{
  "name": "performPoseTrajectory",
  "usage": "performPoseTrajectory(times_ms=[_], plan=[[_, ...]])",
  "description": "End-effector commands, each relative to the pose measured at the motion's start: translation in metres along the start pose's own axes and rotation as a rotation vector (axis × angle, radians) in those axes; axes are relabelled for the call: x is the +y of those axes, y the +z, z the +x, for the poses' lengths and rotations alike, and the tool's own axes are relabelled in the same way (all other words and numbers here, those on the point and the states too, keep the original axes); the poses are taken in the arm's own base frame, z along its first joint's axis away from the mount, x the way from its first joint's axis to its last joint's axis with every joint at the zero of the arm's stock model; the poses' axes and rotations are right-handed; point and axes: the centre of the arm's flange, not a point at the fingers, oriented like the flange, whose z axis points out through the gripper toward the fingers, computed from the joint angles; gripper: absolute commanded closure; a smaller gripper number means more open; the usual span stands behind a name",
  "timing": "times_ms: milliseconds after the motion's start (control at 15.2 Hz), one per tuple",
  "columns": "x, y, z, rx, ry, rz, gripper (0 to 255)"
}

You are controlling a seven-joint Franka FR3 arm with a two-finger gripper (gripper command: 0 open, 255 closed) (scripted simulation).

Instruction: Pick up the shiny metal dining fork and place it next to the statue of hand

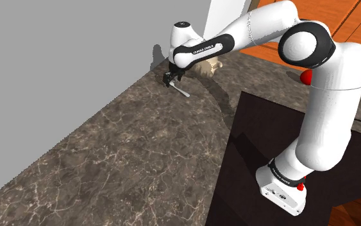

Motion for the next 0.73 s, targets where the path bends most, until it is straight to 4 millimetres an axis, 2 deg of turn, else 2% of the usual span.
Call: performPoseTrajectory(times_ms=[0, 132, 660], plan=[[0.000, -0.020, 0.000, 0.000, 0.000, 0.000, 0], [0.000, -0.043, 0.000, 0.000, 0.000, 0.000, 0], [0.000, -0.043, 0.000, 0.000, 0.000, 0.000, 0]])
